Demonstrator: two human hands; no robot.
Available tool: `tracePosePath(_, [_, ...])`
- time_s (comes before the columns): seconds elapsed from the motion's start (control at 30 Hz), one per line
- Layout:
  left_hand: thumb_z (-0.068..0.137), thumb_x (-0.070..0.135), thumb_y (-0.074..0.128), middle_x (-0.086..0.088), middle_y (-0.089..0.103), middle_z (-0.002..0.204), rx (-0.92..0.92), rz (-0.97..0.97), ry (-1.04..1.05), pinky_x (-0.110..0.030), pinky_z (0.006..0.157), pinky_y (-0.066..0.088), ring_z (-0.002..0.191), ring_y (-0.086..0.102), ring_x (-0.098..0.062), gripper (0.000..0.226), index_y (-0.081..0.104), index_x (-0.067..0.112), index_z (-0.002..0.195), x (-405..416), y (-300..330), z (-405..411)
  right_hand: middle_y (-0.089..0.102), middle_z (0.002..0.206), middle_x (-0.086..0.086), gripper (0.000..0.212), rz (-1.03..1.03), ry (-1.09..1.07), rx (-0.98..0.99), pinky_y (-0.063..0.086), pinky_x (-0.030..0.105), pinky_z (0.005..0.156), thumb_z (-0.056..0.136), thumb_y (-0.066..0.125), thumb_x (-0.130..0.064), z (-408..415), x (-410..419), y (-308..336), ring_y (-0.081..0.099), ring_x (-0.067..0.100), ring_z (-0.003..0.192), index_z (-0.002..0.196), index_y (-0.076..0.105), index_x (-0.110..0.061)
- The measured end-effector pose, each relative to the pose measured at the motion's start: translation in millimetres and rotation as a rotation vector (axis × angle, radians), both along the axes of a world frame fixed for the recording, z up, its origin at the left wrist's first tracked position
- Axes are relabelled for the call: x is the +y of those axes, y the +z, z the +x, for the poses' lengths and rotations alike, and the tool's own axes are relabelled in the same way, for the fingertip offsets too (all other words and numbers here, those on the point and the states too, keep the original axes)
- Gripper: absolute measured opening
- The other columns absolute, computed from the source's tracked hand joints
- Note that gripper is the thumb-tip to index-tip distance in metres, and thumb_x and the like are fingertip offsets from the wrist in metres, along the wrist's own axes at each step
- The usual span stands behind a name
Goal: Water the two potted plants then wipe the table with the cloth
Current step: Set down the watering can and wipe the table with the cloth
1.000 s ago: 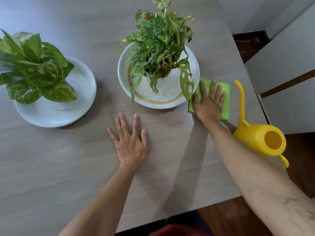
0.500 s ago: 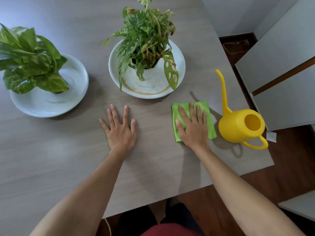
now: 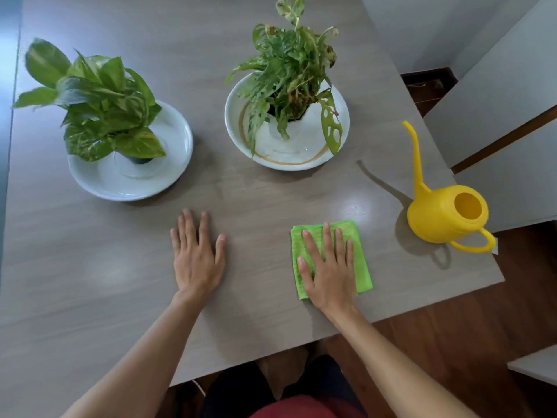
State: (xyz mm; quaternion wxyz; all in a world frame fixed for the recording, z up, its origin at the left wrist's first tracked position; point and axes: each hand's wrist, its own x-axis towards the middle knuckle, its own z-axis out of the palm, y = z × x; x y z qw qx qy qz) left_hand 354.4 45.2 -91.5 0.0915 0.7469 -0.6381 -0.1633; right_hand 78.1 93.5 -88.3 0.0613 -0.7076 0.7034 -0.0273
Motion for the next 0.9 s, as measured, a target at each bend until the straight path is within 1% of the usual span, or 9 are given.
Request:
tracePosePath(0.13, [0.099,0.055,0.023,-0.022,0.004,0.167,-0.020,-0.013,0.087,-0.046,0.126,-0.001,0.156,0.003,-0.035,0.071,0.029,0.017,0.158,14.1,-4.2,51.7,0.005,0.166,0.009,0.061,0.025,0.110,-0.009,0.009,0.054,0.122,0.100,0.030,-0.055,50.4,2.5,-0.1,0.000,0.032,0.153,0.156,0.016,-0.036])
tracePosePath(0.3, [0.101,0.050,0.031,-0.022,0.001,0.167,-0.035,-0.010,0.192,-0.048,0.126,-0.003,0.156,0.000,-0.035,0.067,0.026,0.017,0.159,10.4,-6.6,87.8,0.004,0.166,0.008,0.061,0.040,0.183,-0.019,0.008,0.054,0.122,0.100,0.029,-0.055,87.4,-15.0,-0.5,-0.001,0.030,0.153,0.156,0.017,-0.036])
tracePosePath(0.37, [0.102,0.051,0.032,-0.022,0.000,0.167,-0.041,0.009,0.239,-0.048,0.126,-0.004,0.156,-0.002,-0.034,0.068,0.023,0.017,0.160,6.6,-7.7,92.0,0.004,0.166,0.007,0.061,0.045,0.191,-0.021,0.008,0.054,0.122,0.099,0.029,-0.056,98.8,-26.4,-0.6,-0.001,0.030,0.153,0.156,0.017,-0.037])
tracePosePath(0.43, [0.098,0.059,0.026,-0.021,-0.002,0.168,-0.061,0.023,0.247,-0.044,0.126,-0.006,0.156,-0.003,-0.033,0.076,0.020,0.018,0.161,6.1,-7.4,88.8,0.005,0.166,0.007,0.060,0.042,0.194,-0.030,0.007,0.054,0.122,0.099,0.029,-0.056,107.3,-38.3,-1.2,0.000,0.030,0.153,0.155,0.018,-0.037])
tracePosePath(0.5, [0.095,0.062,0.023,-0.022,-0.002,0.167,-0.080,0.019,0.244,-0.044,0.126,-0.006,0.156,-0.003,-0.033,0.079,0.020,0.017,0.161,6.6,-7.2,86.8,0.008,0.166,0.007,0.060,0.028,0.200,-0.045,0.008,0.054,0.122,0.099,0.031,-0.056,117.5,-53.1,-2.8,0.003,0.030,0.153,0.155,0.021,-0.037])
tracePosePath(0.6, [0.096,0.062,0.023,-0.022,-0.003,0.167,-0.087,0.010,0.241,-0.046,0.126,-0.004,0.156,-0.003,-0.034,0.079,0.019,0.017,0.161,7.5,-6.4,86.9,0.009,0.166,0.007,0.060,0.027,0.205,-0.046,0.009,0.054,0.121,0.098,0.029,-0.056,131.9,-78.3,-3.7,0.005,0.031,0.152,0.154,0.021,-0.038])
tracePosePath(0.77, [0.097,0.060,0.025,-0.023,-0.001,0.167,-0.111,0.003,0.235,-0.047,0.126,-0.002,0.156,-0.002,-0.034,0.078,0.019,0.016,0.161,6.4,-6.9,86.1,0.009,0.166,0.008,0.060,0.029,0.190,-0.032,0.006,0.054,0.122,0.099,0.026,-0.057,155.5,-123.2,-2.2,0.006,0.032,0.152,0.155,0.019,-0.037])
tracePosePath(0.9, [0.098,0.059,0.027,-0.022,-0.001,0.168,-0.128,0.006,0.235,-0.047,0.126,-0.002,0.156,-0.003,-0.034,0.077,0.018,0.017,0.161,6.0,-7.9,87.3,0.012,0.165,0.010,0.060,0.001,0.176,-0.030,0.007,0.054,0.122,0.099,0.027,-0.056,172.3,-158.6,-3.3,0.010,0.034,0.151,0.155,0.022,-0.036])
